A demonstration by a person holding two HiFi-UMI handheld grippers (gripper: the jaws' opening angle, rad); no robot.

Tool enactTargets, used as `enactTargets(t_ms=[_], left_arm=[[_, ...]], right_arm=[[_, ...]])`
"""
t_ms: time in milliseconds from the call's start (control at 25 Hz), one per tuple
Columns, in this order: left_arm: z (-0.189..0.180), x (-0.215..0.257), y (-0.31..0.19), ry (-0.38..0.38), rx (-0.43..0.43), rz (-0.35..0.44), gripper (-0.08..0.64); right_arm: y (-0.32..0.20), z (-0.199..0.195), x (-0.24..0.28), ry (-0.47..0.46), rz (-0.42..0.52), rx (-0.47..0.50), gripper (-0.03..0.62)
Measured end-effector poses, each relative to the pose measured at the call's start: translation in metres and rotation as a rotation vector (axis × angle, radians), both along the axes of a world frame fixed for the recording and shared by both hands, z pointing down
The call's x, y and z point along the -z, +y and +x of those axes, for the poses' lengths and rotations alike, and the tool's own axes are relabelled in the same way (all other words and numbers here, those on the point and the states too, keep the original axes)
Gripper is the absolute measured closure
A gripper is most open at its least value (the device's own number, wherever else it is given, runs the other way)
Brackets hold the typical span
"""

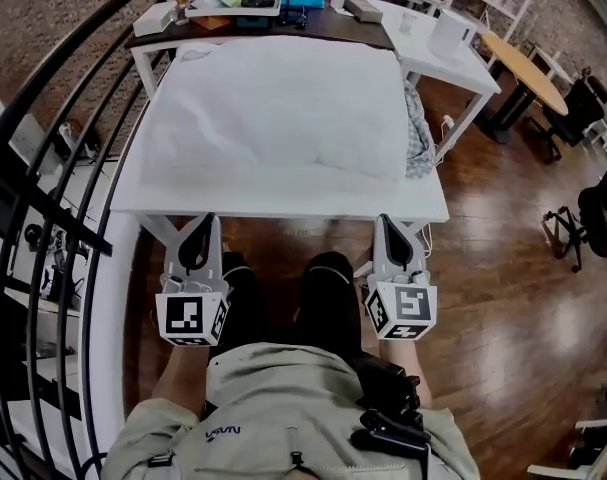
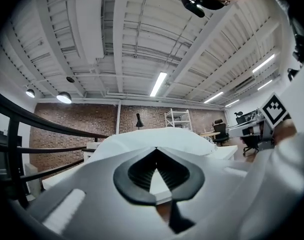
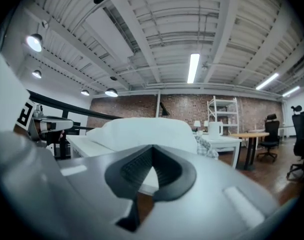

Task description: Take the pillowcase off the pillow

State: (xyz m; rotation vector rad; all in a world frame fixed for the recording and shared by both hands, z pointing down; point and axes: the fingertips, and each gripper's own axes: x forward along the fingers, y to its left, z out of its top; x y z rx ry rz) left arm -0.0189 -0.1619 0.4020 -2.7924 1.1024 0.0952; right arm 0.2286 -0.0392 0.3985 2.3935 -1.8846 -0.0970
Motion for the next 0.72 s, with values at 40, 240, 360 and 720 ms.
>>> enactTargets(t_ms=[40, 240, 360, 720], left_arm=[[0.001, -0.003, -0.002, -0.008, 0.001, -0.004, 0.554], [0.007, -0.021, -0.004, -0.041, 0.005, -0.006, 0.555], [0.01, -0.031, -0.004, -0.058, -0.001, -0.021, 0.554], [0.018, -0.04, -0.005, -0.062, -0.008, -0.049, 0.555]], right_arm=[[0.001, 0.002, -0.005, -0.015, -0.006, -0.005, 0.591], [0.004, 0.013, -0.026, -0.053, -0.039, -0.025, 0.591], [0.003, 0.013, -0.033, -0.056, -0.051, -0.025, 0.591], [-0.002, 0.021, -0.046, -0.074, -0.079, -0.033, 0.591]])
